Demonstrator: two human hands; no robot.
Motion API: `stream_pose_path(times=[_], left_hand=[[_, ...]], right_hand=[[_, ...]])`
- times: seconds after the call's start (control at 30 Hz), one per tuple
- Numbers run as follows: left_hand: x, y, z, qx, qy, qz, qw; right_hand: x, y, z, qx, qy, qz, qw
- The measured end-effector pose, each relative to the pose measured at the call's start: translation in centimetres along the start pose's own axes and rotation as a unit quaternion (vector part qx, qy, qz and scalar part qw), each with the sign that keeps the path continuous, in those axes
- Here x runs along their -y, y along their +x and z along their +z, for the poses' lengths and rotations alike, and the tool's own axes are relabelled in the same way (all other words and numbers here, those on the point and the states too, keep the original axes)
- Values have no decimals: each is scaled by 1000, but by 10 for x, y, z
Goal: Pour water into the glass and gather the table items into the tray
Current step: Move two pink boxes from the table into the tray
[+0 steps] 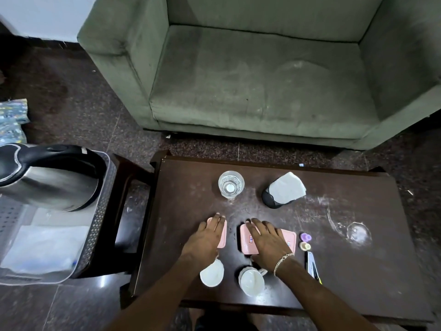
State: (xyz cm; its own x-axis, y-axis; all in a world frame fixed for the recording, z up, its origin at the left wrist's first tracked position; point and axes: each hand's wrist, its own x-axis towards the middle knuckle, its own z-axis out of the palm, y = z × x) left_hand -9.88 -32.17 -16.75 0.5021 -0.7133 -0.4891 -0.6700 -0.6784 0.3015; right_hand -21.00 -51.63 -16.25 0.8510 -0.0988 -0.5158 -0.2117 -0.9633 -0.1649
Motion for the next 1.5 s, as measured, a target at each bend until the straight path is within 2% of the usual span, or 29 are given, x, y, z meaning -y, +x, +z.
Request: stream_pose_path(times=[0.4, 0.53, 0.67, 0.77, 0.87, 1.0, 1.17, 1.5], left_hand=[[4, 11, 10, -15, 35, 0, 999], [8, -15, -29, -47, -5, 18, 999], [47, -71, -93, -99, -60, 22, 993], [100, -127, -139, -147, -83, -12, 986], [161, -189, -179, -167, -58, -64, 982], [234, -238, -192, -124, -27, -138, 982], [291, -254, -168, -78, -39, -167, 982], [335, -241, -118, 0, -6, -162, 987]], right_hand=[[2, 6, -4, -15, 5, -3, 1000], [21, 3, -27, -48, 55, 11, 997], [71, 1, -68, -106, 101, -17, 989], [130, 9, -98, -138, 143, -61, 978], [203, 25, -122, -150, 194, -111, 963], [290, 50, -132, -155, 214, -172, 949], [371, 80, -112, -144, 170, -214, 951], [426, 116, -69, -85, 25, -208, 974]])
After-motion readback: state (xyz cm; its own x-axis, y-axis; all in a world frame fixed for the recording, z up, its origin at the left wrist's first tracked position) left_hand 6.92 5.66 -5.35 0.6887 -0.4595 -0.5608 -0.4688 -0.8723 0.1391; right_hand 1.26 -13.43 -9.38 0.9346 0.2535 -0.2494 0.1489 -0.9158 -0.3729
